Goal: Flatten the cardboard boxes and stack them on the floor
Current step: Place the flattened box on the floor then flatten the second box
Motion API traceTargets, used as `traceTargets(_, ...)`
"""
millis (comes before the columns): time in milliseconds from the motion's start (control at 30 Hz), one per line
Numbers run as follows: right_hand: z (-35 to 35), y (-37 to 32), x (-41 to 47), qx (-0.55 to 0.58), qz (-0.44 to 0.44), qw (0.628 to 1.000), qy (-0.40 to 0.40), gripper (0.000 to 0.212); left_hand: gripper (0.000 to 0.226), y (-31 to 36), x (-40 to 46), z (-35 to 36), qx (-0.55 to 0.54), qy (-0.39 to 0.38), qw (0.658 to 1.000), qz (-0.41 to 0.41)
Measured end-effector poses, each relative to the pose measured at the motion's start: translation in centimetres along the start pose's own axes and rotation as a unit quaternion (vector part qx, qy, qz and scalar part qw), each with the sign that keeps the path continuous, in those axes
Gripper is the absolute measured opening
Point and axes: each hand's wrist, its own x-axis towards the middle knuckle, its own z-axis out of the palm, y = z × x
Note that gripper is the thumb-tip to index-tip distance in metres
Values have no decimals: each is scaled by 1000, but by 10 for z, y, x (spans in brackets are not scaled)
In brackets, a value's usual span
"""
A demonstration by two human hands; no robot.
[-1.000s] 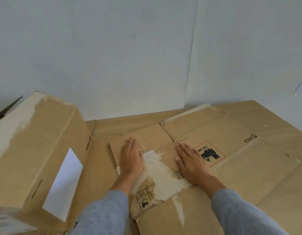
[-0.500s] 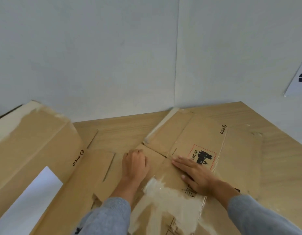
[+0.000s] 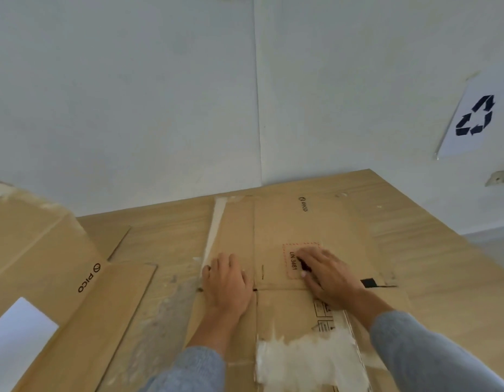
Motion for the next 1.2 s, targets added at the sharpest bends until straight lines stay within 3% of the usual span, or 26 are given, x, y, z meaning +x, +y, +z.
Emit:
traceTargets(67, 1, 8, 0, 15, 122, 992, 23, 57, 42, 0, 3, 4, -50, 8, 999, -11)
traceTargets(133, 7, 13, -4, 31, 178, 984, -5, 61, 62, -1, 4, 17, -90, -8, 996, -16)
traceTargets(267, 10, 21, 2, 26, 164, 985, -44, 65, 73, -2, 9, 31, -81, -54, 995, -34)
traceTargets(400, -2, 29, 8, 60, 164, 982, -68, 61, 75, 2, 7, 31, -73, -23, 996, -55)
traceTargets(533, 1, 42, -21, 35, 224, 973, -42, 63, 70, 4, 10, 32, -72, -31, 995, -66)
traceTargets(633, 6, 50, -23, 6, 215, 976, -33, 64, 64, 8, 8, 32, -63, -32, 995, -77)
traceTargets(733, 2, 58, -11, 54, 186, 981, -33, 58, 69, 11, 2, 26, -67, -10, 992, -105)
traceTargets(833, -8, 66, -11, 138, 203, 967, 67, 45, 41, 7, -6, 18, -81, 46, 976, -195)
traceTargets(900, -12, 69, -19, 84, 247, 959, 107, 40, 40, 3, -16, 10, -70, 34, 959, -272)
traceTargets(1067, -24, 72, -22, 11, 349, 935, 57, 71, 64, -3, -16, -3, -80, -3, 948, -309)
traceTargets(1200, -36, 77, -21, 82, 396, 914, 36, 80, 67, -14, -7, -11, -194, -19, 911, -363)
